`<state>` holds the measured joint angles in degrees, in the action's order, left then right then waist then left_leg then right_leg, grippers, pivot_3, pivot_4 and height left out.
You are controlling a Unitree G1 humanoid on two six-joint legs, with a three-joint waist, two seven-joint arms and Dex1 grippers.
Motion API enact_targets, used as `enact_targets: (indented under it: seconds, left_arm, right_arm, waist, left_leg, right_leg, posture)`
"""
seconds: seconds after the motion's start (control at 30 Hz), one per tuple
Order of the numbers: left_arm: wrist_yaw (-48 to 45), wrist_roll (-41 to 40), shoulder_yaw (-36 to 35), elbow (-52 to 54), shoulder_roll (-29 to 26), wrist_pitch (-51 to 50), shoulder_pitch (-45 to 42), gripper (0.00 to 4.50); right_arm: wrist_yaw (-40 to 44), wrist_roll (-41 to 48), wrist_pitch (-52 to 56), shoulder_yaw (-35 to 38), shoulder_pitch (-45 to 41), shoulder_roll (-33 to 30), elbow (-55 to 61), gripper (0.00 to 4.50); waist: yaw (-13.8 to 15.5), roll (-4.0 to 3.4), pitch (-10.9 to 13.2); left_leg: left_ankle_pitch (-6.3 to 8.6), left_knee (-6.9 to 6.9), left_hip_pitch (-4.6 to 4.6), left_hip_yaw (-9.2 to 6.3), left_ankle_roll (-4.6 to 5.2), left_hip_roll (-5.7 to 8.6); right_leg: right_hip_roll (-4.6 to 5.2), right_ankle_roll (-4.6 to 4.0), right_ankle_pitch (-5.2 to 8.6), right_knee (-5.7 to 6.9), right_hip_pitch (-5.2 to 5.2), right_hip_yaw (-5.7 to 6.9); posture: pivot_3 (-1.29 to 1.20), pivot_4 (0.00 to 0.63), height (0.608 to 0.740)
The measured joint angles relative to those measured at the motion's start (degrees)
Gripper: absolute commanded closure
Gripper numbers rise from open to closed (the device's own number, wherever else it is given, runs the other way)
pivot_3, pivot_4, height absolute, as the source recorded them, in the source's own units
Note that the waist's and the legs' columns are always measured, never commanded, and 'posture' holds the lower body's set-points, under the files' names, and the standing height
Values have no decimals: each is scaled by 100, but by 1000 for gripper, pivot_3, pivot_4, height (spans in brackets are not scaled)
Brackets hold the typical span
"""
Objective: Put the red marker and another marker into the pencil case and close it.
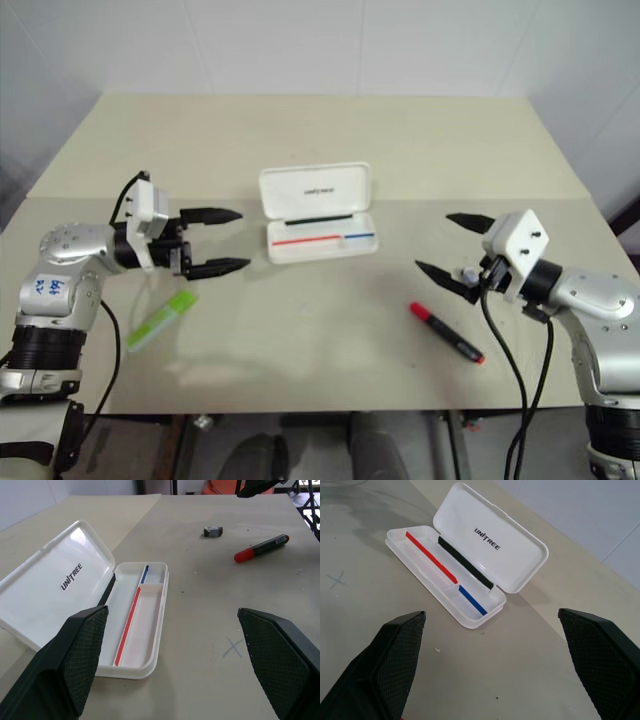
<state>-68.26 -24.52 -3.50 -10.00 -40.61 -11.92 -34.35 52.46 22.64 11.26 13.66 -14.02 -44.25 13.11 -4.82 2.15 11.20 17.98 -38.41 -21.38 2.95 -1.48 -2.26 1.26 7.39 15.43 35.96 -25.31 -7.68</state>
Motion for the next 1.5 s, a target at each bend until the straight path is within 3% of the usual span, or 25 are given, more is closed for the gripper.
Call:
enact_targets:
  seconds: [0.4, 0.63, 0.77, 1.03, 1.5]
  left_arm:
    - [-180, 26, 98, -298, 171, 219, -308, 39]
    - [-278, 161, 308, -470, 334, 313, -737, 2330]
    - [-232, 724, 756, -874, 599, 749, -949, 2330]
    - [502, 2336, 1699, -2879, 1316, 1577, -2257, 2330]
    - [115, 2822, 1994, -3377, 1536, 1610, -2435, 2330]
  right_arm:
    - [-132, 197, 326, -210, -100, 100, 384, 0]
    - [-53, 277, 509, -509, -536, 137, 494, 0]
    - [-36, 263, 506, -716, -639, 225, 475, 0]
    - [46, 218, 494, -1105, -802, 412, 466, 0]
    - [123, 322, 657, -1113, -806, 509, 563, 0]
  waist:
    - [40, 1, 0]
    - [13, 1, 0]
    - [25, 1, 0]
    - [83, 5, 2]
    - [130, 6, 3]
  left_leg:
    - [0, -5, -8, -2, 1, 10]
    - [-1, -22, -4, -6, 2, 11]
    - [0, -26, -7, -8, 2, 14]
    - [6, -50, -20, -8, 13, 24]
    - [9, -53, -27, -9, 19, 24]
  right_leg:
    - [10, 9, -2, -6, 0, 1]
    - [8, 11, -4, 0, 9, 0]
    - [10, 15, -5, -5, 12, 0]
    - [10, 35, -16, -18, 17, -14]
    - [10, 38, -14, -15, 12, -14]
  posture:
    - [0, 150, 740]
    - [0, 150, 740]
    - [0, 150, 740]
    - [0, 150, 740]
    - [0, 150, 740]
